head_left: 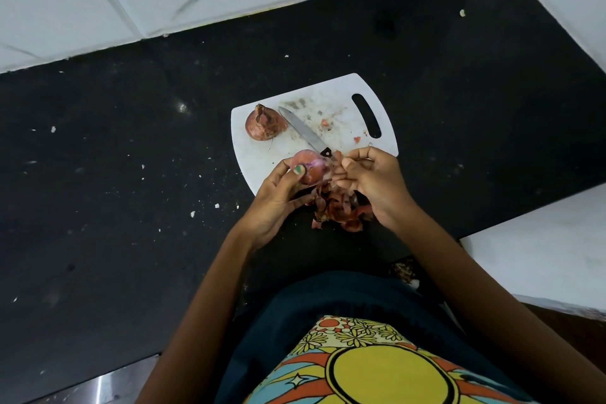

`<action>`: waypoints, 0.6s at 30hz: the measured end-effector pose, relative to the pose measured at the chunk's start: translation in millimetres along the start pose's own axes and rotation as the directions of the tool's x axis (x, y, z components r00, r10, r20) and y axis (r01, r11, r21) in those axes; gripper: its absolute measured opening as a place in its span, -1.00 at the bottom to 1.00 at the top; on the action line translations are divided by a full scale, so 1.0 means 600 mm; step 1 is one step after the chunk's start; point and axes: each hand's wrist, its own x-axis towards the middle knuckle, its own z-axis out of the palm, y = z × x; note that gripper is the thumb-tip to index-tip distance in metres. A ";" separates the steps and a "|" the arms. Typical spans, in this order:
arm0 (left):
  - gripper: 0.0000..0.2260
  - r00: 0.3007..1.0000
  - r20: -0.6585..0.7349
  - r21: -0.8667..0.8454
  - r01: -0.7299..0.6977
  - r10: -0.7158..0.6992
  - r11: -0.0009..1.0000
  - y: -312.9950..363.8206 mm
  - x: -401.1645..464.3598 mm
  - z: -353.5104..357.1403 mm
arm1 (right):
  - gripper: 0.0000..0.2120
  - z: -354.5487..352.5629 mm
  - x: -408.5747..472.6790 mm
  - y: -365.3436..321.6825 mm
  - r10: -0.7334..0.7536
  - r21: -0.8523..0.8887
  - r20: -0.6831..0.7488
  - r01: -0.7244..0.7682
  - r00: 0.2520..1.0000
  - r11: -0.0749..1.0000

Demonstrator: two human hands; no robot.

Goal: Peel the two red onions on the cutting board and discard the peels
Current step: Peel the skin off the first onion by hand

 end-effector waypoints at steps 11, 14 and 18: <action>-0.69 1.000 -0.002 -0.059 -0.002 0.002 0.998 0.007 -0.005 -0.002 | -0.86 -0.021 0.007 0.038 -0.319 -0.815 0.193 0.332 0.928 0.474; -0.72 1.000 0.003 -0.078 0.001 -0.001 0.997 0.007 -0.006 0.001 | -0.89 -0.018 0.004 0.027 -0.347 -0.762 0.223 0.385 0.911 0.520; -0.78 1.000 -0.004 -0.073 0.010 -0.011 0.997 0.006 -0.006 0.001 | -0.88 -0.006 -0.015 -0.014 -0.183 -0.425 0.204 0.256 0.962 0.868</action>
